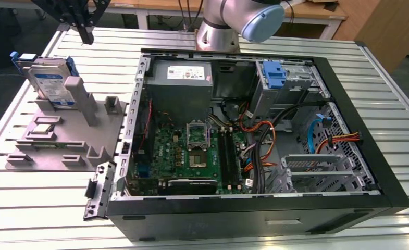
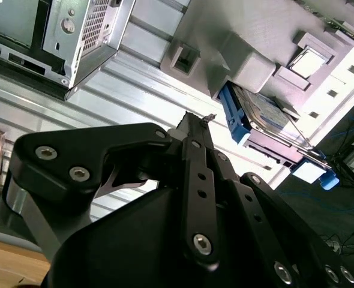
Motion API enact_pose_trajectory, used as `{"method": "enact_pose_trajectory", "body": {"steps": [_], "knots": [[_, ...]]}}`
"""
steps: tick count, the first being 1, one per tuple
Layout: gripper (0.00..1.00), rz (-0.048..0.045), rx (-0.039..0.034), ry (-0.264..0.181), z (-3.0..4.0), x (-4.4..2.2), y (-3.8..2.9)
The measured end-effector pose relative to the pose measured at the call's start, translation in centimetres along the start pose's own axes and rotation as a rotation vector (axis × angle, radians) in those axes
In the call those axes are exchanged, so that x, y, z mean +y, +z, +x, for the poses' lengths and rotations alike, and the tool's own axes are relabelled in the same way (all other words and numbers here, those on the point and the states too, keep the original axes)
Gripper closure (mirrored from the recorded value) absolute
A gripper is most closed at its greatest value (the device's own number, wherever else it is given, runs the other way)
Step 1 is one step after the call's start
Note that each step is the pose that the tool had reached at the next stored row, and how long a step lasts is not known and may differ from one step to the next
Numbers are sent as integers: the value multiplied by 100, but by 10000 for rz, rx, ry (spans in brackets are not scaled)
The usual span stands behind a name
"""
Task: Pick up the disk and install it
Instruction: 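Reach for the disk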
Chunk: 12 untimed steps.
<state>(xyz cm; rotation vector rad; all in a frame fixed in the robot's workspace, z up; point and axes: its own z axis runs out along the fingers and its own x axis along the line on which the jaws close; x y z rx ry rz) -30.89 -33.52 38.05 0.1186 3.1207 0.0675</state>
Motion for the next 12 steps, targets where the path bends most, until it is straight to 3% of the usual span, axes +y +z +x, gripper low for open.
{"method": "enact_pose_trajectory", "body": {"steps": [12], "knots": [[90, 0, 0, 0, 3, 6, 0]]}}
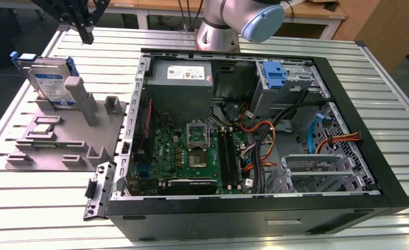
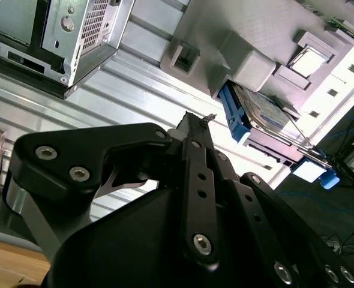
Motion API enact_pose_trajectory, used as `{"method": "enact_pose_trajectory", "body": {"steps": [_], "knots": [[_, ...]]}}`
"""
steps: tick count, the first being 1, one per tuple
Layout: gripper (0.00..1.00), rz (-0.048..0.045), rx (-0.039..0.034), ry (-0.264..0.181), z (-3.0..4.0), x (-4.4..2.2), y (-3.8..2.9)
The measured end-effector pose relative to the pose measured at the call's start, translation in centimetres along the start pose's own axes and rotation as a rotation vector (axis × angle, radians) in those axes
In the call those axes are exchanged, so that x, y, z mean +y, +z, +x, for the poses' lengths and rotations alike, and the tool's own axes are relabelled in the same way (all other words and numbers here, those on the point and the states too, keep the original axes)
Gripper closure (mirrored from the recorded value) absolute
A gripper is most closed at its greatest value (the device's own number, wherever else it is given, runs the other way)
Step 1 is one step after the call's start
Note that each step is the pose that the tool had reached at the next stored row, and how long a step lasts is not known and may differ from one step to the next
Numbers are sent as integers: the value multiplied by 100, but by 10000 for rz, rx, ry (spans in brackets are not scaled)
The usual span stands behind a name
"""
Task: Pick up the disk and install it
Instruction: 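Reach for the disk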
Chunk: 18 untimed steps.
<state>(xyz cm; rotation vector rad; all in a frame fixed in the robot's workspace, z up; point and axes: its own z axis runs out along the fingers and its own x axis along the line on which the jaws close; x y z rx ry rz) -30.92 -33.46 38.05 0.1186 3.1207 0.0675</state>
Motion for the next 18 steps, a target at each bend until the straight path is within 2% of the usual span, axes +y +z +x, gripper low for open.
{"method": "enact_pose_trajectory", "body": {"steps": [8, 13, 18], "knots": [[90, -1, 0, 0, 26, 86, 4], [90, 0, 1, -1, 126, 148, 8], [90, 0, 1, 0, 259, 145, 10]]}}
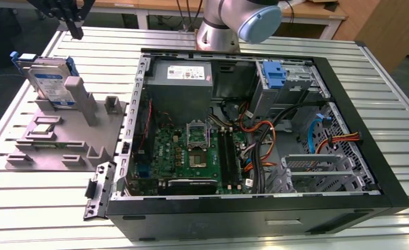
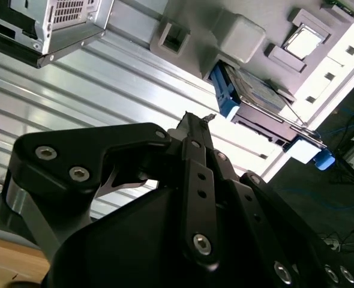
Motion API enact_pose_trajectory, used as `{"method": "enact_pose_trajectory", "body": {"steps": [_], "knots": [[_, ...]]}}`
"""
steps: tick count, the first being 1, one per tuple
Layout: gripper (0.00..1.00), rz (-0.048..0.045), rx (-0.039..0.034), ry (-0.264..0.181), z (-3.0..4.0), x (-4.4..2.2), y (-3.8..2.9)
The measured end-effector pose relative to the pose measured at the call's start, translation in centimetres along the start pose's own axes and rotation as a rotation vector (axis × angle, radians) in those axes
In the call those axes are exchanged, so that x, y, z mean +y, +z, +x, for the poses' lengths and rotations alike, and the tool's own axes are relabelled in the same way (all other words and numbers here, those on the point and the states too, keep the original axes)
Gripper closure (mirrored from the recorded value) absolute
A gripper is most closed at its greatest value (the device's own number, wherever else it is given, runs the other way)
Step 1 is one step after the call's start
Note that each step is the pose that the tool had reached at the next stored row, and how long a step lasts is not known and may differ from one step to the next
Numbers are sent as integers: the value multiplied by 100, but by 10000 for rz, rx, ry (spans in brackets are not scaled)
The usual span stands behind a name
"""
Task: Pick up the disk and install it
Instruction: 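Reach for the disk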
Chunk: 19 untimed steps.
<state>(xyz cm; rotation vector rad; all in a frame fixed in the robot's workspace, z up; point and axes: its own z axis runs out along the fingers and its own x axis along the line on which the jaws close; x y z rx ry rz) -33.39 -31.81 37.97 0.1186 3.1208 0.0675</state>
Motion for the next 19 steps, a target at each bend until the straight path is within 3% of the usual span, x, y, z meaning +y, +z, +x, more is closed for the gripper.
{"method": "enact_pose_trajectory", "body": {"steps": [10, 19], "knots": [[90, 0, -1, 0, 211, -49, 3], [90, 0, 0, 0, 224, -50, 3]]}}
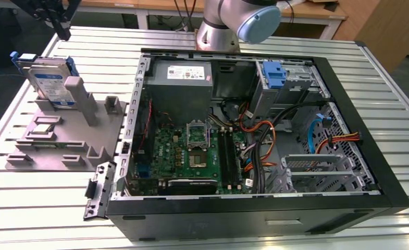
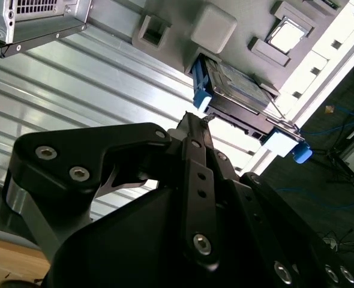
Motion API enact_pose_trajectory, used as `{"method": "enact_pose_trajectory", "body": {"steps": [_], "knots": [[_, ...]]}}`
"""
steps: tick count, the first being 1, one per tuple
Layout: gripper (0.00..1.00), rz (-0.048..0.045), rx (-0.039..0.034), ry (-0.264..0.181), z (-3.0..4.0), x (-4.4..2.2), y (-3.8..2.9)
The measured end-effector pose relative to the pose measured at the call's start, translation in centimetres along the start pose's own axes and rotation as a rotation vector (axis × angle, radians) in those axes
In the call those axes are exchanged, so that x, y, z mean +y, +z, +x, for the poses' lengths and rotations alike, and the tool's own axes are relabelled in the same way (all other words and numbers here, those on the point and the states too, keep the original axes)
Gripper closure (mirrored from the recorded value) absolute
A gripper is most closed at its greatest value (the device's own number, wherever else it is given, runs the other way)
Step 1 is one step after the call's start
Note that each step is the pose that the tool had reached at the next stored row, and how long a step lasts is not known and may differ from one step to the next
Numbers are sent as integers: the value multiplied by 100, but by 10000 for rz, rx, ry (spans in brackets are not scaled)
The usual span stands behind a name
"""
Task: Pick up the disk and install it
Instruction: 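Reach for the disk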
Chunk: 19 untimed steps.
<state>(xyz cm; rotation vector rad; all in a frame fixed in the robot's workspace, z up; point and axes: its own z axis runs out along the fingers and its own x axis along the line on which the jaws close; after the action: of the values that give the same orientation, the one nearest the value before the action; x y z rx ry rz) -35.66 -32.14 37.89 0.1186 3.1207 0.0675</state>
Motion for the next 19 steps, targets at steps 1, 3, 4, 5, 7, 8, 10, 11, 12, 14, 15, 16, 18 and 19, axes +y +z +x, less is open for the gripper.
{"method": "enact_pose_trajectory", "body": {"steps": [1, 3, 4, 5, 7, 8, 10, 11, 12, 14, 15, 16, 18, 19], "knots": [[90, 0, 0, 0, 0, 0, 0], [90, 0, 0, 0, 1, 0, 0], [90, 0, 0, 0, 2, 0, 0], [90, 0, 0, 0, 6, -1, 0], [90, 0, 0, 1, 24, -1, 0], [90, 0, 0, 0, 40, -3, -1], [90, 0, 0, 1, 85, -6, -1], [90, 0, 1, 0, 106, -8, -1], [90, 0, -1, 0, 128, -10, -1], [90, 0, 0, 0, 218, -17, -1], [90, 0, 0, -1, 263, -20, 0], [90, 1, 1, -2, 307, -24, 1], [90, 7, 7, 1, 364, -29, 8], [90, 18, 18, 1, 381, -32, 11]]}}
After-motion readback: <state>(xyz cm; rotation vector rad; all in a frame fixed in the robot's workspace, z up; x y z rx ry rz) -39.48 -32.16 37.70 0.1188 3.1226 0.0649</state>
